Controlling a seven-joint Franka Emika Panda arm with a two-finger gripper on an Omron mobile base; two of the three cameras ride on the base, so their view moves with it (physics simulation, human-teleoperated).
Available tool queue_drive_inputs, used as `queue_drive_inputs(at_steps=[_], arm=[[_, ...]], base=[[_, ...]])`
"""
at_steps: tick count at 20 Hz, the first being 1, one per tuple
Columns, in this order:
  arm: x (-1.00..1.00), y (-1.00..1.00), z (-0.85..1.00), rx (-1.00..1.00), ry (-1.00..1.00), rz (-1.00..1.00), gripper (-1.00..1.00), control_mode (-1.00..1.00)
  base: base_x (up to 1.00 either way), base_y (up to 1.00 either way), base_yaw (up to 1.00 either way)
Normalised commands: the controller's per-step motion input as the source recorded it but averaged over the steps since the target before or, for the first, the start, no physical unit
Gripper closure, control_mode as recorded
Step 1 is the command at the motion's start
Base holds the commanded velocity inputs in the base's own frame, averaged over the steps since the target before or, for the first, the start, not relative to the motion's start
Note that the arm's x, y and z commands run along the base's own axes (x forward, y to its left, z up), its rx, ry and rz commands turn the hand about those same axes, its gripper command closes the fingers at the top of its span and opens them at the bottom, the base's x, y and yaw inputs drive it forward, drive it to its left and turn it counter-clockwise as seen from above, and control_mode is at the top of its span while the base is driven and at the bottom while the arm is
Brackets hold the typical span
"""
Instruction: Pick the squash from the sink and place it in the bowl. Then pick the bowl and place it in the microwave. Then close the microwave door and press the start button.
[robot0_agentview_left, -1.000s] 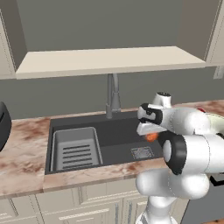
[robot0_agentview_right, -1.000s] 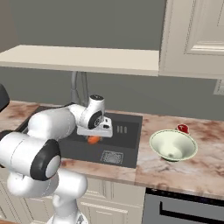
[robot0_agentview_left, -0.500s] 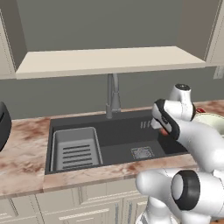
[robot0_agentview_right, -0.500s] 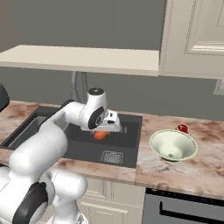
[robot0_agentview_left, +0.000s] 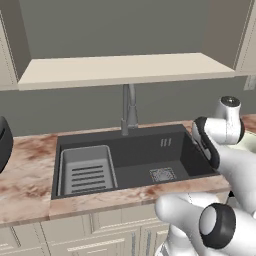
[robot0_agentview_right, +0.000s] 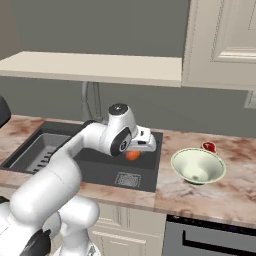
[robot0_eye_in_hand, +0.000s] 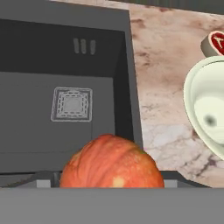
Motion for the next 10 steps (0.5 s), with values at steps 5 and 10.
queue_drive_inputs(at_steps=[5, 10], arm=[[0.0, -0.88, 0.3, -0.05, -0.02, -0.13, 1.0, -1.0], [0.0, -0.96, 0.3, -0.02, -0.01, -0.13, 1.0, -1.0]], base=[[0.0, 0.0, 0.0], [0.0, 0.0, 0.0]])
